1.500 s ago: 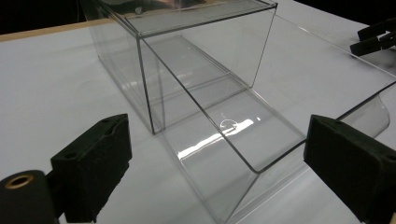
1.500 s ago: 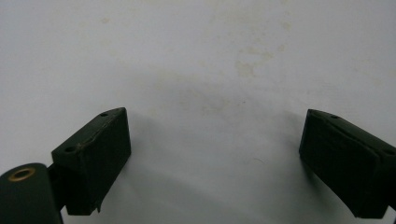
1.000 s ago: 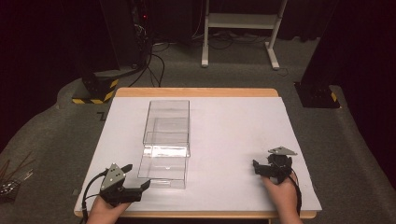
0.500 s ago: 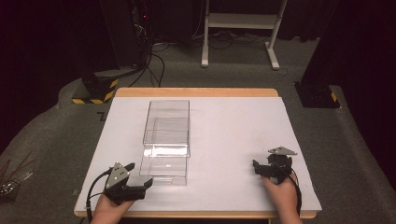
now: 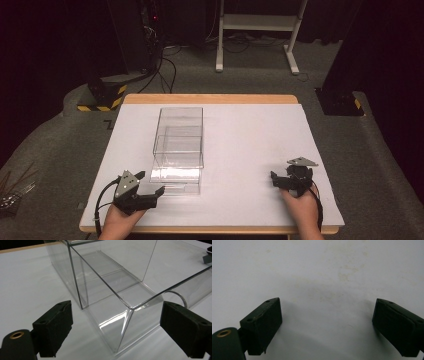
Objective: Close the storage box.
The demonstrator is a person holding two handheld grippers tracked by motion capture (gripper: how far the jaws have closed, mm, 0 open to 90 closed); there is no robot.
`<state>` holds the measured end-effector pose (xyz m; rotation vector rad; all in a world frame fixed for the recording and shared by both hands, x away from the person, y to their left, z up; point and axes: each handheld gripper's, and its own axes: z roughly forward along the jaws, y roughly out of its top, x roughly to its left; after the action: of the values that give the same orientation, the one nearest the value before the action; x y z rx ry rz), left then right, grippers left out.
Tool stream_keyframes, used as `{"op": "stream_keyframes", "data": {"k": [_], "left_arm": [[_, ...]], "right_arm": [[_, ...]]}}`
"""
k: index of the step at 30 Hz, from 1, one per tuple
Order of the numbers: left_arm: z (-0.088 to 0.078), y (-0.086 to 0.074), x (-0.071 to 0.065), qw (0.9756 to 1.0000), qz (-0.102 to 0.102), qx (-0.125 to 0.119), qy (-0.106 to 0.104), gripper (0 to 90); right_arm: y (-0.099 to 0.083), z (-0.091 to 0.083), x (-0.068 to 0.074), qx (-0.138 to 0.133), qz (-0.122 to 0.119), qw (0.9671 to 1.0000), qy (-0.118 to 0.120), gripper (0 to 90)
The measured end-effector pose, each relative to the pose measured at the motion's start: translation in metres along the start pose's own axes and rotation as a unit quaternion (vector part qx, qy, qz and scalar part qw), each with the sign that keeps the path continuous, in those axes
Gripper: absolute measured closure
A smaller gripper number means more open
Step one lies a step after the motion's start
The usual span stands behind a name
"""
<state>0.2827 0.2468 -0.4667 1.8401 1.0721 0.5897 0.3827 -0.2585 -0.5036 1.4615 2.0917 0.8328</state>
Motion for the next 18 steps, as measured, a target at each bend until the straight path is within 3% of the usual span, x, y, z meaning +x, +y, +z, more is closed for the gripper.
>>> {"op": "stream_keyframes", "data": {"k": [18], "left_arm": [[0.0086,0.0026,0.0028,0.9999,0.002,-0.003,0.012,11.7]], "right_arm": [[0.0000,0.0000,0.0000,0.000,0.000,1.0000,0.000,8.8]]}}
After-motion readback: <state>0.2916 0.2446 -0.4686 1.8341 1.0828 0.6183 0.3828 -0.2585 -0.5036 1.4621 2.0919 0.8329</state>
